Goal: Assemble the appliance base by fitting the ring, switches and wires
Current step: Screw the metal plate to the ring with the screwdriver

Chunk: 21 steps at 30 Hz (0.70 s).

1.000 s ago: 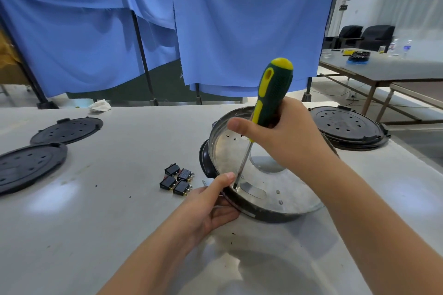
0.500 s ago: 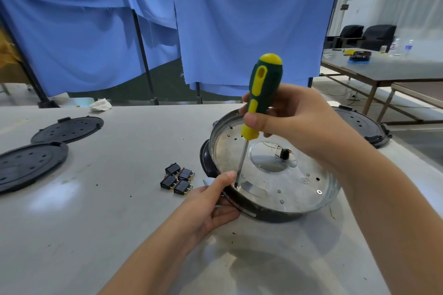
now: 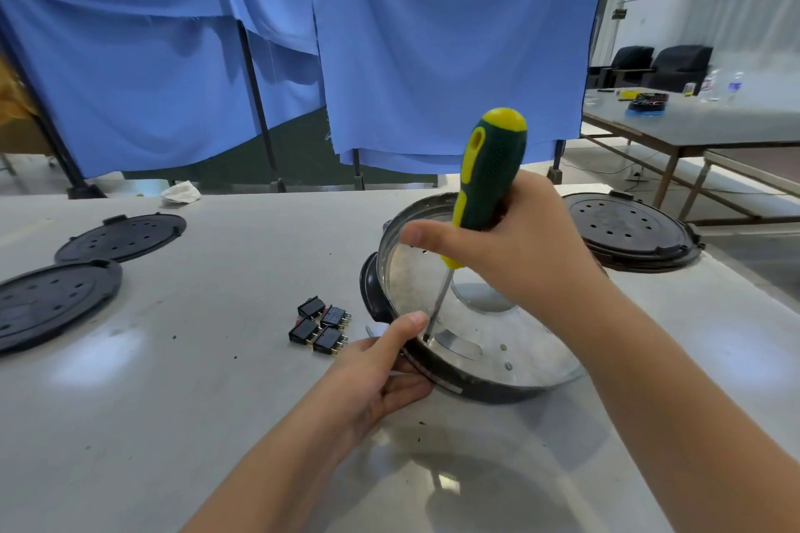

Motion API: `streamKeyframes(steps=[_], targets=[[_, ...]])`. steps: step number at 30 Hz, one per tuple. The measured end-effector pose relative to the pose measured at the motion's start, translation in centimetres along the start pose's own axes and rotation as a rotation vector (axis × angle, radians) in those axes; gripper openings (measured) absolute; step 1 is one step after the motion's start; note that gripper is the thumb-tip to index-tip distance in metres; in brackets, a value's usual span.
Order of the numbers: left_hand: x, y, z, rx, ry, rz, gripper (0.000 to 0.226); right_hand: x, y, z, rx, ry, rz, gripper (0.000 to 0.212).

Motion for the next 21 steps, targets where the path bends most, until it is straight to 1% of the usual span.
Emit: streamKeyframes(steps=[2,3,5,6,9,10,13,16,17,18,19,20,21], targets=[[-0.1,0.0,0.0,0.002,-0.006,0.0,0.083,-0.3,-0.1,0.4,-0.006,0.052,0.081,0.065],[-0.1,0.0,0.1,0.004,-0.009,0.001,0.084,-0.5,-0.1,0.5,-0.011,0.055,0.089,0.064],[-0.2,0.1,0.1,0.007,-0.01,0.003,0.082,-1.0,-0.3,0.7,-0.045,-0.019,0.04,0.059],[-0.2,0.1,0.1,0.007,-0.011,0.005,0.08,-1.2,-0.4,0.8,-0.069,-0.096,-0.003,0.059],[-0.3,0.1,0.1,0.013,-0.006,0.008,0.08,-1.6,-0.5,0.7,-0.132,-0.31,-0.102,0.064],[-0.3,0.2,0.1,0.017,-0.004,0.007,0.082,-1.7,-0.5,0.7,-0.139,-0.366,-0.12,0.063],[-0.2,0.3,0.2,0.03,0.001,0.008,0.082,-1.7,-0.4,1.0,-0.155,-0.489,-0.103,0.041],[-0.2,0.3,0.1,0.038,-0.002,0.003,0.079,-1.3,-0.4,1.0,-0.183,-0.579,-0.048,0.043],[-0.2,0.3,0.1,0.037,-0.005,0.002,0.077,-1.1,-0.3,0.8,-0.175,-0.599,-0.011,0.047],[-0.1,0.2,0.1,0.034,-0.011,-0.001,0.076,-0.9,-0.3,0.6,-0.15,-0.596,0.044,0.06],[-0.1,0.3,0.1,0.032,-0.015,-0.007,0.074,-0.7,-0.2,0.3,-0.101,-0.585,0.112,0.078],[-0.2,0.3,0.1,0.029,-0.019,-0.015,0.073,-0.4,-0.1,-0.1,-0.017,-0.566,0.184,0.092],[-0.2,0.3,0.0,0.027,-0.022,-0.025,0.072,-0.1,0.0,-0.3,0.085,-0.517,0.256,0.098]])
Point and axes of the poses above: each hand's wrist, its own y-axis away from the middle knuckle, its own x-axis out of the back of the hand, z = x × y, the point moved 3 cm from there along -y, towards the middle knuckle, and after that the axes turned 11 degrees about -x, right-handed, at the moved point
